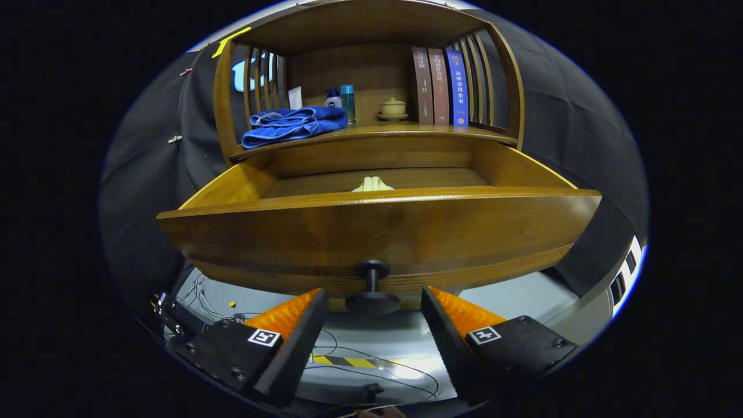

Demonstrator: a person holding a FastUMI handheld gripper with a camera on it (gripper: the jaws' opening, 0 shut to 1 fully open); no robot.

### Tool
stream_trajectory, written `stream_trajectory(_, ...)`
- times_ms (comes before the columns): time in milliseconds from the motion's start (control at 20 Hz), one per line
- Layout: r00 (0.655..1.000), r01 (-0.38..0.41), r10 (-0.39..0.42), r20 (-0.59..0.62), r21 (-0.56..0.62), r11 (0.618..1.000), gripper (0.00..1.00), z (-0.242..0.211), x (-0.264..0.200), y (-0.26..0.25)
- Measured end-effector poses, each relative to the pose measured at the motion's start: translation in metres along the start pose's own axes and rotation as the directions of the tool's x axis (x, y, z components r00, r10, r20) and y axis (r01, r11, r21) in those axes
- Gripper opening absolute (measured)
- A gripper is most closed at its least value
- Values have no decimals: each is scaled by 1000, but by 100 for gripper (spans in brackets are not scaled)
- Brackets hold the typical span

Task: Pull open the drawer, take out the items inside it, and place them on the countertop above the cabinet.

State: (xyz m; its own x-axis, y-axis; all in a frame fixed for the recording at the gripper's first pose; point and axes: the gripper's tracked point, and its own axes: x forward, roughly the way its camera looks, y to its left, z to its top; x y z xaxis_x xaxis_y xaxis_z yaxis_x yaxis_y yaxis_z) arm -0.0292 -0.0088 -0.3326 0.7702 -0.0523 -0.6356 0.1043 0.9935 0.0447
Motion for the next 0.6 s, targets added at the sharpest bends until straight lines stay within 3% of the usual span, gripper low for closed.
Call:
stream_trajectory(300, 991, -2, 2, 136, -2, 1000, 100, 73, -50, 7)
stream_trajectory(600, 990, -52, 54, 130, -17, 998, 100, 162, -18, 26)
